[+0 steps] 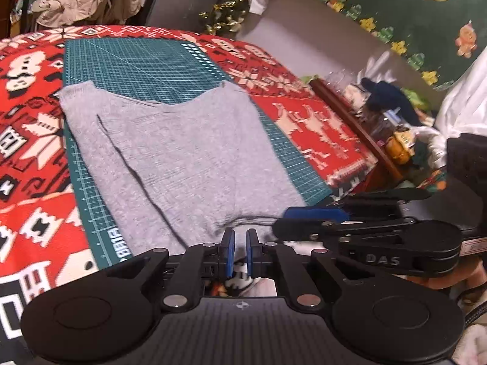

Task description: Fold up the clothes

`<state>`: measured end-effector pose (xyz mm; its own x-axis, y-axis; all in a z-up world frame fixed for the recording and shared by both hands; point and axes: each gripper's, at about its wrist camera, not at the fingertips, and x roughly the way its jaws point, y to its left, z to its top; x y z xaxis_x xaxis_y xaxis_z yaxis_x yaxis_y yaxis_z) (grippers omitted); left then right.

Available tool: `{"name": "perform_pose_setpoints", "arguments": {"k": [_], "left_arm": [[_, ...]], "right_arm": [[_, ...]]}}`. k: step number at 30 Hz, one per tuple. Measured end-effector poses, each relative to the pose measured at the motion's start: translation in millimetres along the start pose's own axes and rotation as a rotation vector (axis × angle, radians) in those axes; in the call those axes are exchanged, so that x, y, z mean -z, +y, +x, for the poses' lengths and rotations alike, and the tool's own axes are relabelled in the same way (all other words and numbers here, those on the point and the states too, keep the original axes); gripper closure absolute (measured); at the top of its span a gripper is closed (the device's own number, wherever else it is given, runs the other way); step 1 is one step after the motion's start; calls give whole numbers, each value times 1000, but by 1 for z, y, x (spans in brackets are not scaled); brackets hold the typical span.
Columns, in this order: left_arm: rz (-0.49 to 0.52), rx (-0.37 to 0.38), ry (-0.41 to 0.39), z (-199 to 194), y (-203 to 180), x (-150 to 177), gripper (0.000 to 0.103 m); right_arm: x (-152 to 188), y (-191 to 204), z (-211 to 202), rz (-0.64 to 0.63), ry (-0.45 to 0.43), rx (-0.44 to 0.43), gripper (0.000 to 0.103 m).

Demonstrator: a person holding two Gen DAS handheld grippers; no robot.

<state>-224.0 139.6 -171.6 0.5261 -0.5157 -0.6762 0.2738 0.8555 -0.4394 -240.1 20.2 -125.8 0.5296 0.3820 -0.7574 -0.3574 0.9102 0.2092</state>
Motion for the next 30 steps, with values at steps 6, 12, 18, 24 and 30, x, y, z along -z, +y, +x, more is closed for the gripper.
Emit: {"name": "perform_pose_setpoints", "arguments": {"k": [6,12,18,24,30], "left_arm": [[-14,-22,35,8,3,3,97],[-9,-25,45,0,1,7,97],[-58,-24,-28,-26,7,4,97],[-266,-43,-203,-45,51,-9,96],[-459,-115,-303,-34,101,-17,92]], "right_arm": [[-1,14,15,-47,28,-9,89],[3,23,14,-89,52,17,88],[-2,15,-8,-12,-6,-2,86],[-10,6,-13,32,-39,-3,84],[-13,-4,-11,73,-47,0,84]]}}
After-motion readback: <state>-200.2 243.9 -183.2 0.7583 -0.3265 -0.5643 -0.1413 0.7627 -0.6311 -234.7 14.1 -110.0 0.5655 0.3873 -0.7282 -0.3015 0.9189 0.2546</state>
